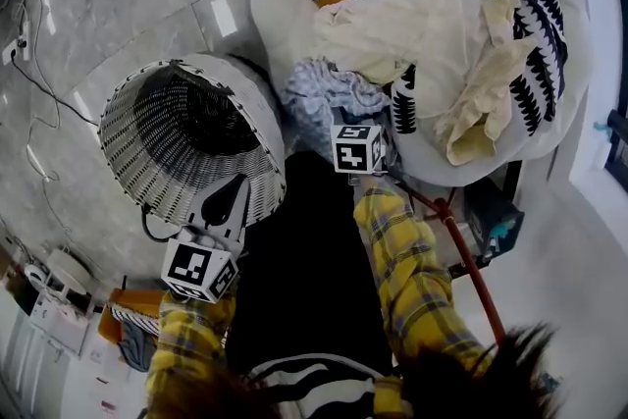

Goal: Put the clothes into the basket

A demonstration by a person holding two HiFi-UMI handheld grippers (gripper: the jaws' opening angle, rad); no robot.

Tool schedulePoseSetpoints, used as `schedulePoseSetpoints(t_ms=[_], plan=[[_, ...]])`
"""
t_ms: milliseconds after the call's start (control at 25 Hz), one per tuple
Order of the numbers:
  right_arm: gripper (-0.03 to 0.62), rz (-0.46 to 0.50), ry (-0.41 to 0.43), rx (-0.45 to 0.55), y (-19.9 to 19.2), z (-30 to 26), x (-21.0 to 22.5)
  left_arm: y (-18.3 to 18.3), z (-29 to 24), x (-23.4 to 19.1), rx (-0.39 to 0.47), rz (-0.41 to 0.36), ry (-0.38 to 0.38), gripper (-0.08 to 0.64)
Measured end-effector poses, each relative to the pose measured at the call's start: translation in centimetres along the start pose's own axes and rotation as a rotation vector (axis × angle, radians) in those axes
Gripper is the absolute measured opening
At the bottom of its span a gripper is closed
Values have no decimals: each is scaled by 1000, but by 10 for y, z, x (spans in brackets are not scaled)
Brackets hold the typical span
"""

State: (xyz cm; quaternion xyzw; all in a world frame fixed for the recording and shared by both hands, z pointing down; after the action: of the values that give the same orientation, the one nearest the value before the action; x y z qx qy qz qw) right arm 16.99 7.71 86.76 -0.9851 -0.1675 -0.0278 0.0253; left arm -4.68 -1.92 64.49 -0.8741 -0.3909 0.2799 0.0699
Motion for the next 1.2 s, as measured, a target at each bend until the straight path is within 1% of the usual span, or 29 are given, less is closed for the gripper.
schedulePoseSetpoints(t_ms=[40, 120, 240, 440, 600, 680, 1000, 1200], plan=[[226, 9, -15, -11, -2, -3, -1, -2, 1, -1, 1, 3, 0, 20], [132, 22, -39, -11, -4, -5, -1, -3, 4, -2, 3, 7, 2, 20], [94, 26, -43, 18, -5, 4, -2, -4, 9, -4, 10, 5, 6, 20], [80, 36, -43, 113, -2, 44, -5, 7, 19, -1, 50, -20, 3, 20], [78, 51, -43, 201, 3, 96, -10, 19, 35, 10, 80, -62, -8, 20], [78, 55, -32, 234, 6, 126, -15, 22, 47, 15, 91, -70, -3, 20], [77, 30, 0, 329, 6, 237, -24, 32, 95, 38, 141, -82, 39, 20], [77, 33, 0, 365, -7, 294, -24, 34, 122, 49, 172, -94, 59, 20]])
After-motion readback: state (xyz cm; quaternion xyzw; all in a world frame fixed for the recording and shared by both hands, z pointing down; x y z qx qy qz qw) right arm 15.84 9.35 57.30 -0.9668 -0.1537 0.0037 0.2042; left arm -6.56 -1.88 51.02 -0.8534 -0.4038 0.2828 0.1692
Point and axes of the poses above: the fingertips, and each gripper's own axes: z backward along the fingers, x to its right, y out of its top, the point moved 6 cm from there along z, backward along the fingers, and after that the axes turned 12 degrees about -x, right-handed, at the moved point
